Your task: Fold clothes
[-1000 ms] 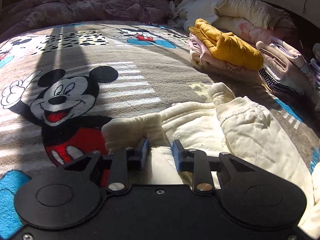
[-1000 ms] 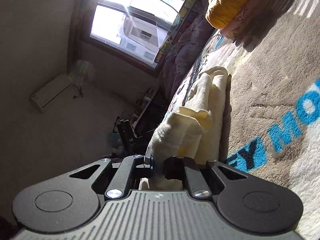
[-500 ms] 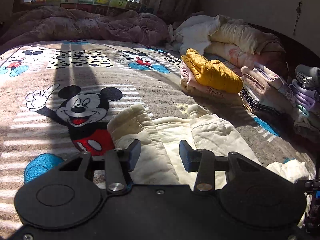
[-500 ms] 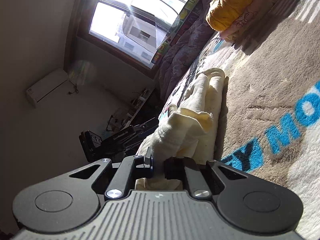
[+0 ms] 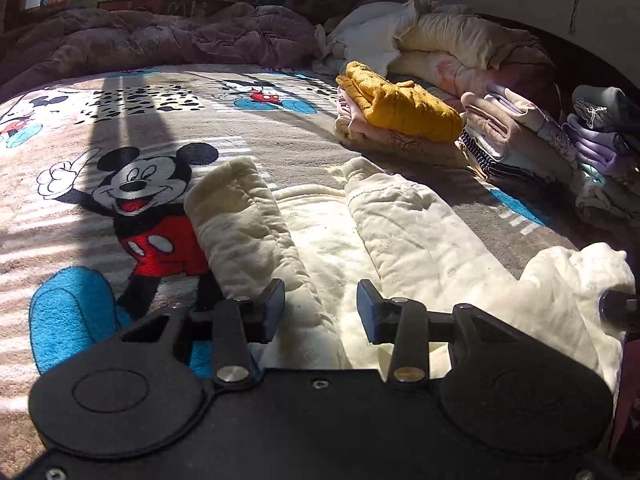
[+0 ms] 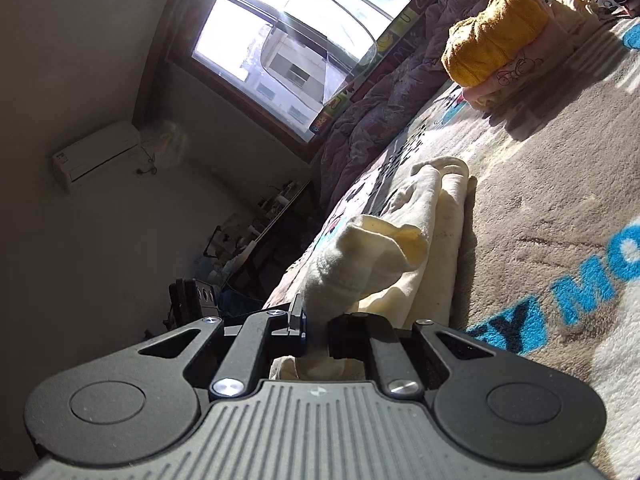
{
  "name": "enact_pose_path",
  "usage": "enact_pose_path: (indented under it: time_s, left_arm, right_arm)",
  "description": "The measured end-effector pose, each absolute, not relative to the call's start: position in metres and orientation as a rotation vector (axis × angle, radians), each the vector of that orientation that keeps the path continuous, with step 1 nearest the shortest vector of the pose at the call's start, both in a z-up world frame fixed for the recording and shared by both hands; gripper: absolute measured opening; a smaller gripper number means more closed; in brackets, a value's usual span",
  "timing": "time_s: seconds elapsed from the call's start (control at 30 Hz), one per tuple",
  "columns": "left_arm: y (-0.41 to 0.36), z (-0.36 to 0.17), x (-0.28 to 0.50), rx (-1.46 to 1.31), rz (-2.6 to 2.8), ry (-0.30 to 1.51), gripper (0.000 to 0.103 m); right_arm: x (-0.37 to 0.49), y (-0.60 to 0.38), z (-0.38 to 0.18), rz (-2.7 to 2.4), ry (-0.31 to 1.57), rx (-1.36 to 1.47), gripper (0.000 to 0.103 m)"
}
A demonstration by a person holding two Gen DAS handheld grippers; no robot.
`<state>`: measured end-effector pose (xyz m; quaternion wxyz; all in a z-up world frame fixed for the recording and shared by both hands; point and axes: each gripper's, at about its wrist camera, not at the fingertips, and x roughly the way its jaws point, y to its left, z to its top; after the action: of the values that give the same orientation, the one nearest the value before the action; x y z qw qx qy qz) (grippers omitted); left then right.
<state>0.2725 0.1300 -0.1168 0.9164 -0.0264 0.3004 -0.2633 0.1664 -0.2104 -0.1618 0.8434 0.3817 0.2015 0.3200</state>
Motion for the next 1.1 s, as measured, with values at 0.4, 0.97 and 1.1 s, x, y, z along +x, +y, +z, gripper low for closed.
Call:
enact_pose_path:
  time_s: [0.4,0.97,1.1]
  left_arm:
    - [0.125,-0.102,0.126,0.1,-0.758,0.45,0.077]
    - [0.156,-0.144,0.144,-0.162,-0.807,0.585,0.039]
    - [0.189,-0.147,0.161,-0.421,-0.788,0.609,0.039]
  right_arm:
    - [0.165,-0.177,-0.1,0.527,0.424,0.555,0.012]
    - [0.242,-0.075,-0.045,0.374,0.565,0.275,0.015]
    - [0.262,-0.062,-0.035,0.495,0.548,0.384,0.043]
